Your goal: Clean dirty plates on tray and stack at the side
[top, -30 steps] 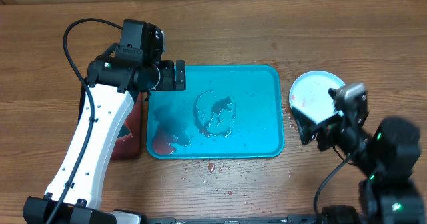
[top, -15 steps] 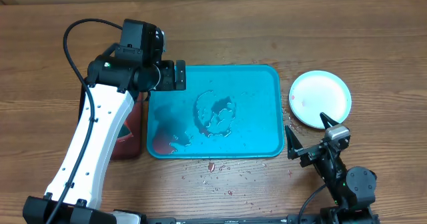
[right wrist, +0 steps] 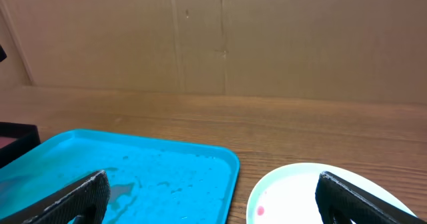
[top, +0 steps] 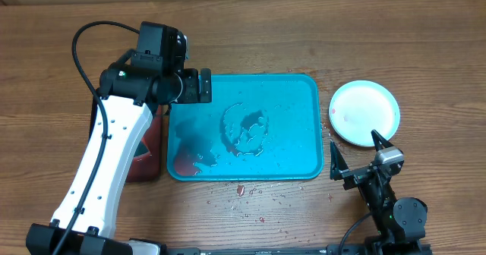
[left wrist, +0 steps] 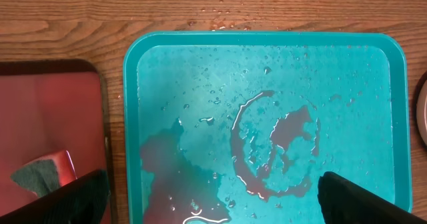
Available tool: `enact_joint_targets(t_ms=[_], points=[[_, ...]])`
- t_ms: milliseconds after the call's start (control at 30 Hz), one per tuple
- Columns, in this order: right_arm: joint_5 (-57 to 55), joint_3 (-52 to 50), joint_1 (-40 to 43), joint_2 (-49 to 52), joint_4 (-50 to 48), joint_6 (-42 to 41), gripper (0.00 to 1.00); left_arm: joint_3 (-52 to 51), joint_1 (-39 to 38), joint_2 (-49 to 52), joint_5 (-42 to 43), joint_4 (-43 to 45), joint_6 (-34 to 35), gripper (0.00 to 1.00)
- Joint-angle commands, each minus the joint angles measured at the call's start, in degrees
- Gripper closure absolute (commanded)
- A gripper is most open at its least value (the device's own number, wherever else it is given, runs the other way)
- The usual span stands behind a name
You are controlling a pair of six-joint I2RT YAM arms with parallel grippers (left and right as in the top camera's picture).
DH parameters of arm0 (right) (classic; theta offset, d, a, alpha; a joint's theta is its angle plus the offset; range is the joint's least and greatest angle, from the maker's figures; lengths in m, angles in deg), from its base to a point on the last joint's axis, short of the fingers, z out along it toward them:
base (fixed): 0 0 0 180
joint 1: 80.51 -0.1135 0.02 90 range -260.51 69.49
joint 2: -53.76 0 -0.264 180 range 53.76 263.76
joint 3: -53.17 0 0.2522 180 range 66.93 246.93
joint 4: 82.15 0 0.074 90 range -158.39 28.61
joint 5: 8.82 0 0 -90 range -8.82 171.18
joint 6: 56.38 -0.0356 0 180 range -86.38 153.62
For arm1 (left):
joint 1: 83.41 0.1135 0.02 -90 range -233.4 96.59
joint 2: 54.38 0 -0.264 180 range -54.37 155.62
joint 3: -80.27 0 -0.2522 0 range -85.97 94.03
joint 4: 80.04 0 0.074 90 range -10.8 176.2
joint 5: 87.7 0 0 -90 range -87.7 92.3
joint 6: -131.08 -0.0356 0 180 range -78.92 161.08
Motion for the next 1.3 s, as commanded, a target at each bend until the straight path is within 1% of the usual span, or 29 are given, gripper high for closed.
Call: enact_joint_targets(t_ms=[0, 533, 667, 733, 800, 867, 1000, 1067, 1100, 1267], points=[[-0.9, -0.6, -0.3, -0.6, -0.2, -0.2, 0.0, 0.7, -0.4, 0.5, 0.3, 0.2, -0.4, 0.0], [-0.9, -0.6, -0.3, -0.6, -0.2, -0.2, 0.0, 0.7, -0.4, 0.2, 0.4, 0.1, -0.4, 0.0], [-0.9, -0.6, -0.3, -0.6, -0.2, -0.2, 0.0, 0.6, -0.4, -2.8, -1.1, -0.3, -1.5, 0.0], [-0.9, -0.6, -0.3, -0.6, -0.2, -0.2, 0.0, -0.9, -0.4, -5.7, -1.2, 1.5, -1.6, 0.0], [-0.9, -0.6, -0.3, -0.6, -0.2, -0.2, 0.0, -5.1, -0.4, -10.2, -1.4, 6.6, -1.6, 0.0], [-1.0, -0.6, -0.3, -0.6, -0.2, -0.2, 0.0, -12.0, -0.4, -15.9, -1.6, 14.1, -1.5, 0.0], [-0.9, -0.6, -0.3, -0.6, -0.2, -0.2, 0.0, -28.8, 0.0, -29.4, -4.3, 27.7, -1.5, 0.0], [-0.9, -0.6, -0.3, -0.6, -0.2, -0.2, 0.0, -37.0, 0.4, -36.8, -5.2, 32.9, -1.5, 0.0], [-0.9, -0.6, -0.3, -0.6, -0.2, -0.2, 0.0, -43.2, 1.0, -43.0, -5.7, 36.5, -1.5, 0.0], [-0.9, -0.6, -0.3, -0.6, -0.2, -0.2, 0.0, -58.0, 4.1, -59.1, -5.8, 44.2, -1.5, 0.0]])
